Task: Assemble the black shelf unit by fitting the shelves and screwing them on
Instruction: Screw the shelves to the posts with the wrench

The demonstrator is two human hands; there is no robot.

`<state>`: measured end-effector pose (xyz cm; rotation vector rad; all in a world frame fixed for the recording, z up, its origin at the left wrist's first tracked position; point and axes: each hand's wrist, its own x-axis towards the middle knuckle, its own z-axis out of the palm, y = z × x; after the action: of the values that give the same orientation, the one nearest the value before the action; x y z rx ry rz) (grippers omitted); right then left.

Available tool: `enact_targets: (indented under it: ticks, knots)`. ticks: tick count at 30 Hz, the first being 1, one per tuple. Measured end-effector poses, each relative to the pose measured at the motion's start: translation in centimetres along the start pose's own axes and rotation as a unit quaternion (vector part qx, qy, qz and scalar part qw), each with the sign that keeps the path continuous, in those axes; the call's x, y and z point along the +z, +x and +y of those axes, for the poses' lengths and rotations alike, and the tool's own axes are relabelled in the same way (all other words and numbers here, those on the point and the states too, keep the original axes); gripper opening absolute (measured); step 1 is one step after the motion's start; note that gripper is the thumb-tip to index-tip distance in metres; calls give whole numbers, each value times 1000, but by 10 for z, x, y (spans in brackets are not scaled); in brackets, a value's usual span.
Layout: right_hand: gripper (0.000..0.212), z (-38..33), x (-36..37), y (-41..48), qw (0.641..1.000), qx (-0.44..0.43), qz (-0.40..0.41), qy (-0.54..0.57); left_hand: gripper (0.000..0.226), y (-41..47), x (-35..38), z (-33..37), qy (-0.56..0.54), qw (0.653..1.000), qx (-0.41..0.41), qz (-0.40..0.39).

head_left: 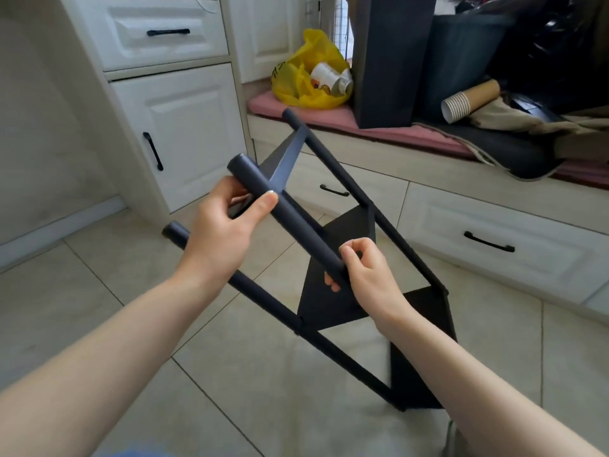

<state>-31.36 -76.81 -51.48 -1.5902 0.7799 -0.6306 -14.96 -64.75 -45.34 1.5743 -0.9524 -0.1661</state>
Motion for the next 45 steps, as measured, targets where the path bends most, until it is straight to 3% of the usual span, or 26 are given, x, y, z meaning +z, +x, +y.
enact_targets:
  ticks: [8, 12, 15, 22, 29, 45]
  knots:
    - [12, 33, 16, -4, 997, 16, -46, -67, 16, -35, -30, -53, -59, 988, -143, -7]
    - [12, 58, 13, -7, 991, 22, -51, -125, 47, -58, -27, -74, -80, 974, -210, -13]
    - [12, 77, 5, -11, 987, 31, -55, -150, 54, -74, -20, -92, -92, 962, -255, -19]
    - [11, 129, -22, -28, 973, 83, -72, -203, 54, -109, 0, -132, -20, 933, -345, -102]
    - [11, 163, -31, -40, 949, 120, -112, -270, 21, -139, 15, -177, 34, 911, -371, -176]
    - [17, 195, -23, -46, 886, 162, -178, -397, 20, -185, 18, -218, 136, 898, -335, -251]
